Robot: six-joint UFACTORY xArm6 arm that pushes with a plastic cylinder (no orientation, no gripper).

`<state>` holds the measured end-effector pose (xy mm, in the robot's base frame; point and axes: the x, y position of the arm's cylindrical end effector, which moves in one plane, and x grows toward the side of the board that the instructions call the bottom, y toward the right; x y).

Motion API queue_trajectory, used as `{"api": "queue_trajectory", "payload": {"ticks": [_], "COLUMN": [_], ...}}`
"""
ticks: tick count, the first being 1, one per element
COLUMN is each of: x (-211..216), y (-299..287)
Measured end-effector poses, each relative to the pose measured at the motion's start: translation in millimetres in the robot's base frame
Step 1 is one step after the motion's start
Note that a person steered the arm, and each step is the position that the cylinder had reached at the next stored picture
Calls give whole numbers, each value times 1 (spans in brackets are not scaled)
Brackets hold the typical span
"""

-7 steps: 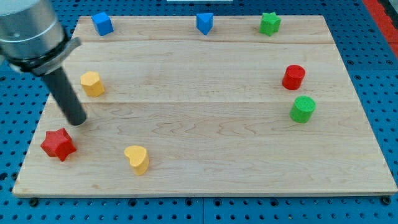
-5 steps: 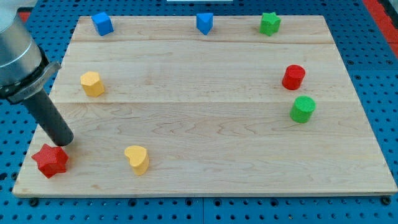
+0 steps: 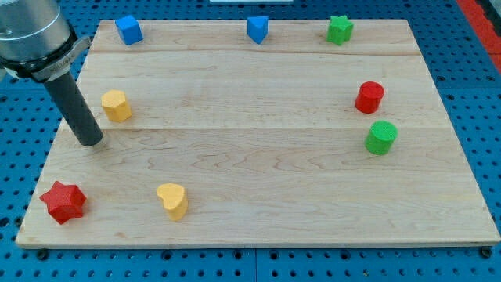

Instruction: Move the red circle to the bottom center

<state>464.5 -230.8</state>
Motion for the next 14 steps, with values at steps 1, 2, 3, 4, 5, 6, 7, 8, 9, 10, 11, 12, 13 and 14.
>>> {"api": "queue_trajectory", "payload": {"ticks": [1,2,3,4,5,6,7,8,9,10,11,12,13,14], "x": [-3,-3,-4,-3,24,60,70,64,-23,-94,-123,-89,-71,-62], "y": [0,0,0,0,6,24,63,85,187,300,410,445,365,286]}}
